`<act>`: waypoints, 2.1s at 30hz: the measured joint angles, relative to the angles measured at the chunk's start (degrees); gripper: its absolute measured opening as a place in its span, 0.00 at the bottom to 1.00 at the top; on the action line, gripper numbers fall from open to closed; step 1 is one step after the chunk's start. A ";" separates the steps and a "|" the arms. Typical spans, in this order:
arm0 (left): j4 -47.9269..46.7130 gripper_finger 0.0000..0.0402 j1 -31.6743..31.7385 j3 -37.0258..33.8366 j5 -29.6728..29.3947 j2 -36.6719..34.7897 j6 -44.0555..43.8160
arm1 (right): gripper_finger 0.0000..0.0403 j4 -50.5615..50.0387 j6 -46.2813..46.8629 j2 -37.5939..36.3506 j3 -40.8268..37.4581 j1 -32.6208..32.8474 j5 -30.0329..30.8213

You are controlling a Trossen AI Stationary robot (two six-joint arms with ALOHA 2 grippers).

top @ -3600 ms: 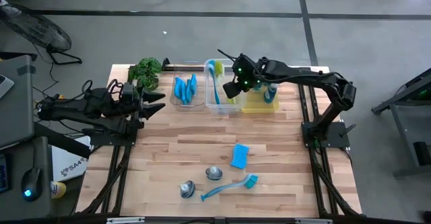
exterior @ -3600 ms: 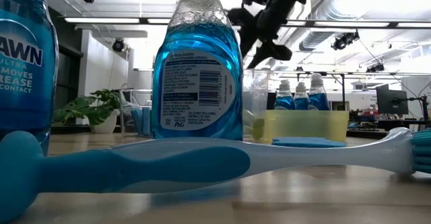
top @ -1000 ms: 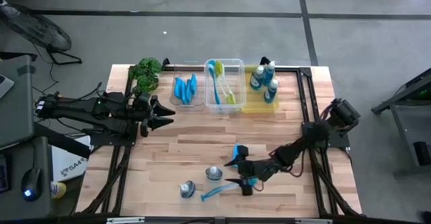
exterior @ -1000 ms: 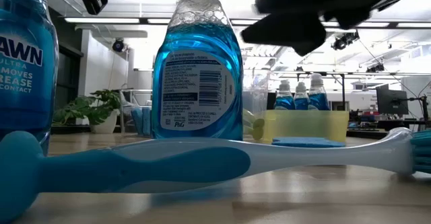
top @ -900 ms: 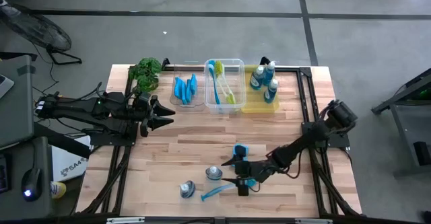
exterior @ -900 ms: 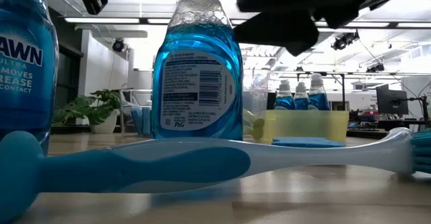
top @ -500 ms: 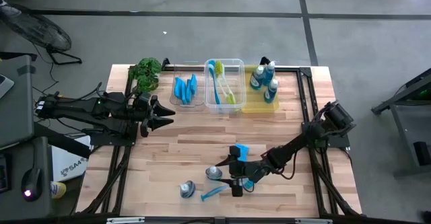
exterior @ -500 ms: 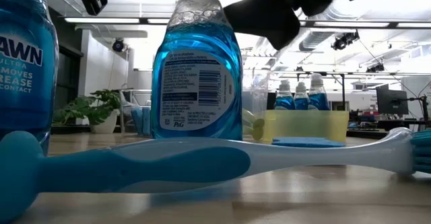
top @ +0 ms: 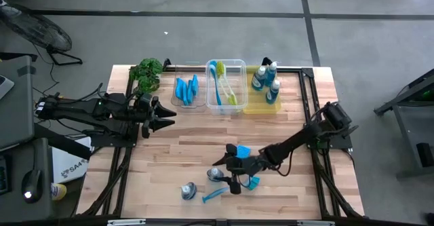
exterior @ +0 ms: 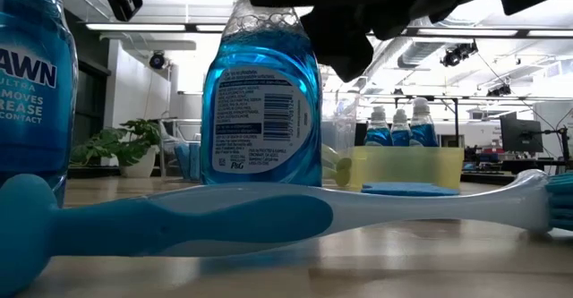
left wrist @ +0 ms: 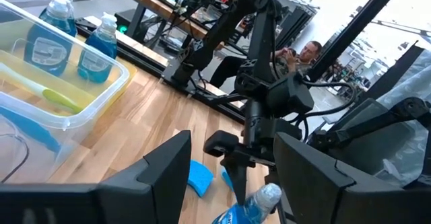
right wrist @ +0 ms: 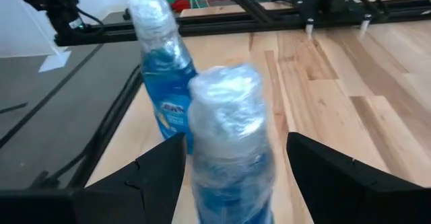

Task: Pick & Place Kitchen Sink Supplies
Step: Put the right dishwashing liquid into the yellow bin

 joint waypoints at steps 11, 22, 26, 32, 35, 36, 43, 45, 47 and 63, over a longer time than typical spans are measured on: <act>-0.37 0.52 0.00 0.02 -0.02 0.02 0.04 | 0.57 1.43 -0.43 0.34 -0.02 0.02 -1.47; -0.35 0.52 0.00 0.00 -0.04 0.00 0.11 | 0.45 1.87 -1.07 0.37 -0.02 0.02 -2.15; -0.36 0.52 0.00 0.00 -0.04 0.00 0.11 | 0.41 2.03 -0.17 0.37 -0.02 0.02 -2.09; -0.50 0.52 0.00 0.00 -0.04 0.00 -0.04 | 0.36 2.26 3.13 0.36 -0.02 0.02 -1.68; -0.52 0.52 0.00 0.00 -0.04 0.01 -0.40 | 0.35 2.26 4.61 0.36 -0.02 -0.01 -0.65; -0.52 0.52 0.00 0.00 -0.04 0.00 -0.42 | 0.35 2.26 5.07 0.37 -0.02 -0.07 -0.42; -0.52 0.52 0.00 0.00 -0.04 0.00 -1.27 | 0.35 2.25 7.36 0.37 -0.02 -0.39 0.85; -0.53 0.52 0.00 0.00 -0.04 0.01 -1.44 | 0.35 2.22 8.68 0.37 -0.04 -0.39 2.00; -0.52 0.52 0.00 0.00 -0.04 0.00 -1.51 | 0.35 1.90 9.85 0.20 -0.04 -0.39 2.94; -0.70 0.52 0.00 0.00 -1.49 0.02 -1.55 | 0.35 -16.41 9.54 -13.83 -0.11 -1.07 19.41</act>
